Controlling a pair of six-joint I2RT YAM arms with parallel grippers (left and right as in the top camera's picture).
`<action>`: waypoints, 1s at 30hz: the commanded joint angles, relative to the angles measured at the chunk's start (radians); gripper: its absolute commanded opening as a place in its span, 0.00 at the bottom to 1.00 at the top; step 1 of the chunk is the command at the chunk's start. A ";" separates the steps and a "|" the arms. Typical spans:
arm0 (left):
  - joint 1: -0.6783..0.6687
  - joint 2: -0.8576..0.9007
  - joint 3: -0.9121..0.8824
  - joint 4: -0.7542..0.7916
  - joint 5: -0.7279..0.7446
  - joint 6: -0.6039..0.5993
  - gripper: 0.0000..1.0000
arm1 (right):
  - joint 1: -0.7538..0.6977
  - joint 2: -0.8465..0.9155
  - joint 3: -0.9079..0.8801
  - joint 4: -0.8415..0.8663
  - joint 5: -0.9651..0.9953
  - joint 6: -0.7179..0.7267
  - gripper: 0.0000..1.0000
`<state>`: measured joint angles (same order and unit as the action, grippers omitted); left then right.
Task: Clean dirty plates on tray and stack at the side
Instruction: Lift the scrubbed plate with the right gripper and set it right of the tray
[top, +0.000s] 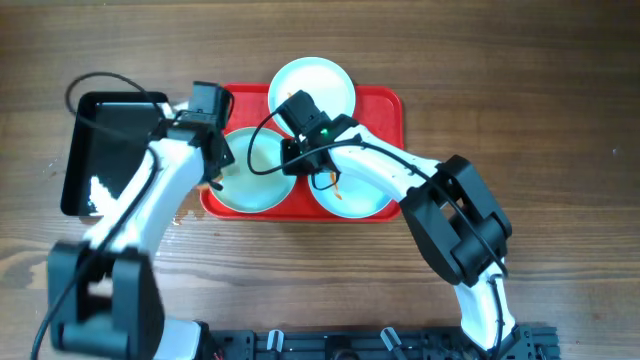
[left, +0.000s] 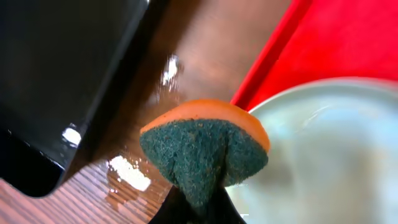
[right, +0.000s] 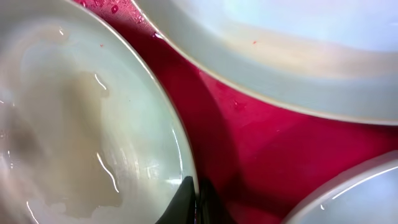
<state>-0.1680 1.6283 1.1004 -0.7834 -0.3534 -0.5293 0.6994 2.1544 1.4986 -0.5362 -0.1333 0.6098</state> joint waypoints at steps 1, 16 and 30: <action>0.004 -0.145 0.000 0.041 -0.018 -0.003 0.04 | -0.007 0.014 -0.001 -0.011 0.044 0.018 0.04; 0.317 -0.156 -0.001 0.000 0.248 -0.055 0.04 | -0.002 -0.166 0.021 -0.033 0.002 -0.086 0.04; 0.317 -0.156 -0.003 -0.018 0.249 -0.055 0.04 | 0.024 -0.281 0.040 -0.118 0.375 -0.193 0.04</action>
<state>0.1444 1.4731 1.1004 -0.8043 -0.1131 -0.5713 0.7010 1.8996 1.5024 -0.6281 0.1459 0.4496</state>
